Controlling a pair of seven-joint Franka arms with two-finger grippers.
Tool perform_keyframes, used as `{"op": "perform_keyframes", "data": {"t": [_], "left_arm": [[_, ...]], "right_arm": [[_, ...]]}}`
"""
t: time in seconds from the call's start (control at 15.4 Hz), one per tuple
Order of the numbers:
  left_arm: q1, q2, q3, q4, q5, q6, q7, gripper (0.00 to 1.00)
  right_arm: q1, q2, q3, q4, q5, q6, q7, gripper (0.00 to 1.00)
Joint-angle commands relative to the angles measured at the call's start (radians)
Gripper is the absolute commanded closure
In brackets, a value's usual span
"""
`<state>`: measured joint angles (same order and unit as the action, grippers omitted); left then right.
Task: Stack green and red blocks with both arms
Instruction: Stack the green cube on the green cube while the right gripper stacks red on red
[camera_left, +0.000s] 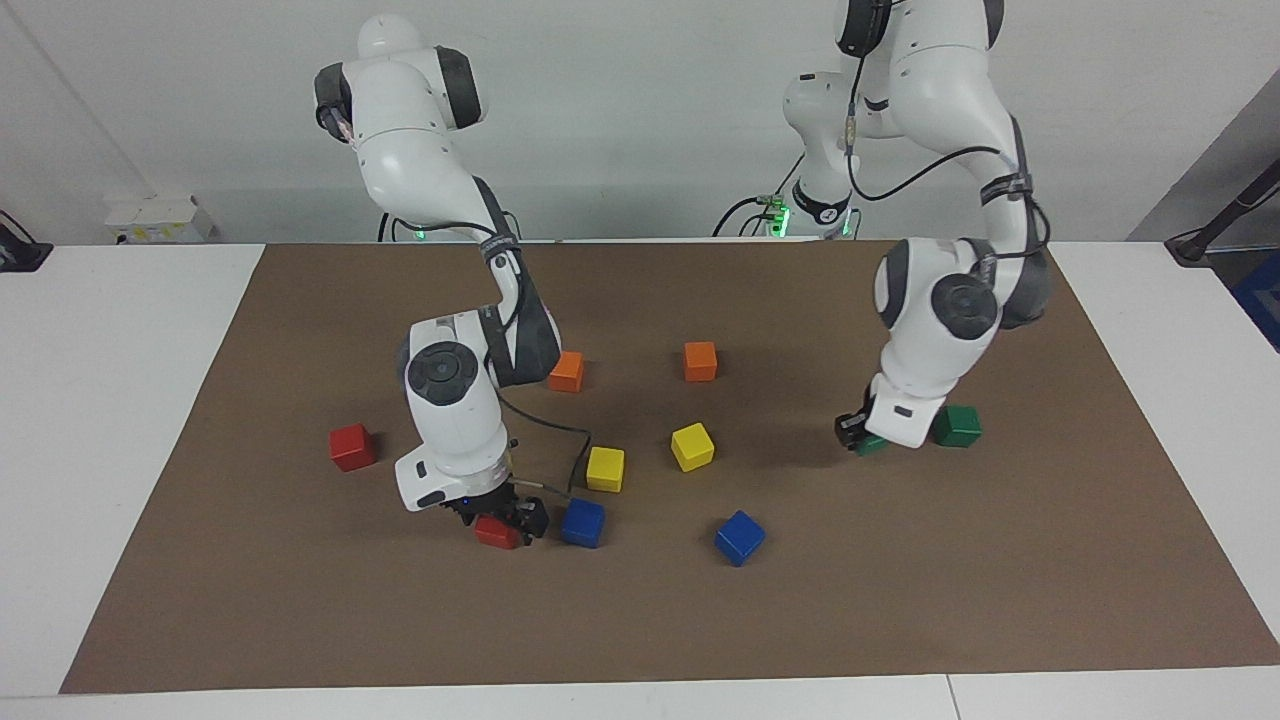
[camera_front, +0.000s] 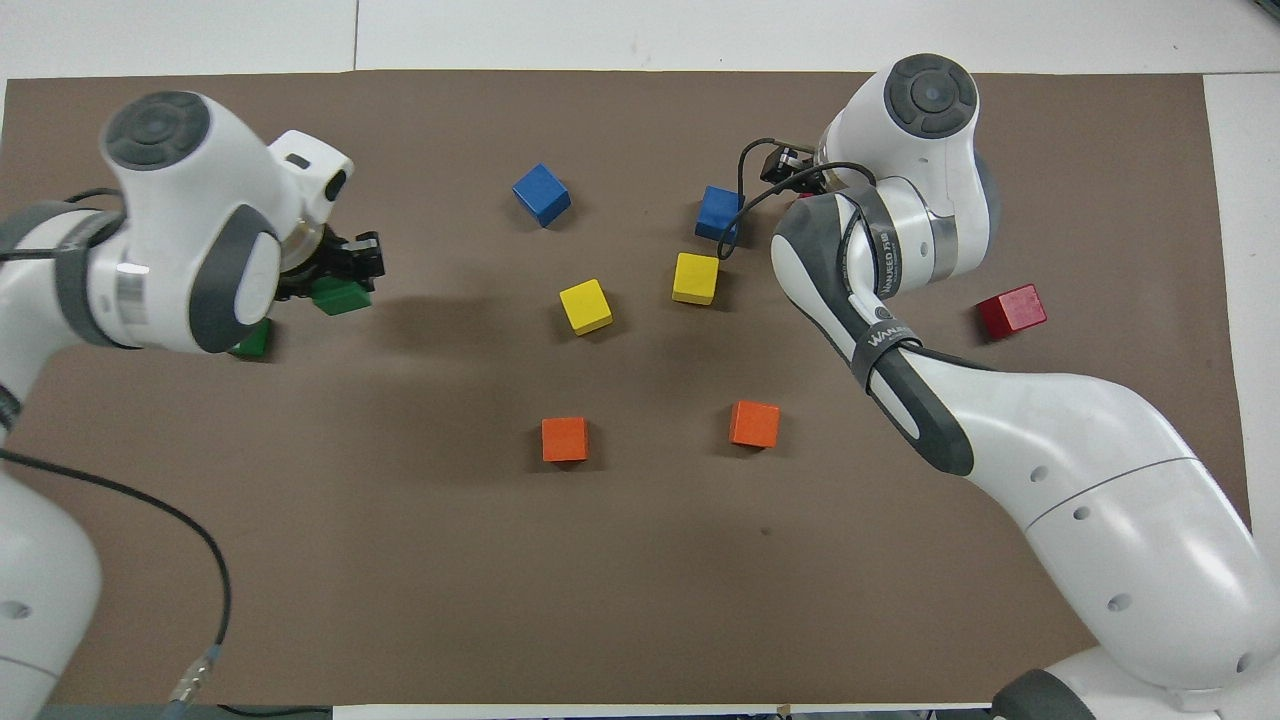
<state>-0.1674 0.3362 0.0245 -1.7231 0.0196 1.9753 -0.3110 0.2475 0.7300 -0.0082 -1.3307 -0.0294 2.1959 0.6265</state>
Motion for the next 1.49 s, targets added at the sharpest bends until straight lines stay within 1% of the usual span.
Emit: {"op": "perform_keyframes", "data": {"t": [0.0, 0.06, 0.13, 0.19, 0.39, 0.58, 0.65, 0.78, 0.84, 0.91, 1.04, 1.17, 1.3, 1.43], "left_arm": [[0.126, -0.094, -0.014, -0.108, 0.003, -0.013, 0.27, 1.0], [0.162, -0.094, -0.014, -0.118, -0.003, -0.006, 0.344, 1.0], [0.19, -0.097, -0.014, -0.133, -0.003, 0.008, 0.399, 1.0], [0.212, -0.1, -0.014, -0.141, -0.007, 0.025, 0.441, 1.0], [0.232, -0.091, -0.014, -0.148, -0.012, 0.065, 0.469, 1.0], [0.229, -0.075, -0.014, -0.157, -0.012, 0.114, 0.469, 1.0], [0.226, -0.065, -0.014, -0.156, -0.01, 0.123, 0.469, 1.0], [0.221, -0.057, -0.012, -0.164, -0.01, 0.138, 0.486, 1.0], [0.223, -0.059, -0.012, -0.173, -0.01, 0.137, 0.497, 1.0], [0.226, -0.059, -0.014, -0.173, -0.01, 0.137, 0.497, 1.0], [0.229, -0.057, -0.012, -0.173, -0.01, 0.143, 0.512, 1.0], [0.227, -0.057, -0.012, -0.185, -0.01, 0.154, 0.52, 1.0], [0.221, -0.059, -0.012, -0.199, -0.01, 0.172, 0.518, 1.0], [0.223, -0.059, -0.012, -0.204, -0.01, 0.172, 0.521, 1.0]], "right_arm": [[-0.001, 0.0, 0.002, -0.065, -0.021, 0.083, 0.027, 0.21], [0.003, -0.006, 0.002, -0.082, -0.018, 0.088, 0.03, 0.4], [0.003, -0.009, 0.004, -0.09, -0.011, 0.088, 0.041, 0.75], [0.006, -0.012, 0.004, -0.099, -0.009, 0.084, 0.056, 1.0], [-0.004, -0.014, 0.002, -0.09, -0.02, 0.065, 0.052, 1.0], [-0.01, -0.034, 0.002, -0.068, -0.021, 0.006, 0.026, 1.0], [-0.013, -0.043, 0.001, -0.071, -0.024, -0.017, -0.025, 1.0], [-0.028, -0.11, -0.006, -0.102, -0.026, -0.097, -0.152, 1.0], [-0.043, -0.16, -0.004, -0.152, -0.029, -0.122, -0.212, 1.0], [-0.054, -0.232, -0.006, -0.239, -0.029, -0.114, -0.29, 1.0], [-0.118, -0.354, -0.006, -0.41, -0.03, -0.035, -0.468, 1.0], [-0.181, -0.453, -0.004, -0.562, -0.03, 0.043, -0.638, 1.0], [-0.255, -0.506, -0.003, -0.654, -0.029, 0.091, -0.799, 1.0], [-0.301, -0.529, -0.003, -0.729, -0.026, 0.16, -0.924, 1.0]]}}
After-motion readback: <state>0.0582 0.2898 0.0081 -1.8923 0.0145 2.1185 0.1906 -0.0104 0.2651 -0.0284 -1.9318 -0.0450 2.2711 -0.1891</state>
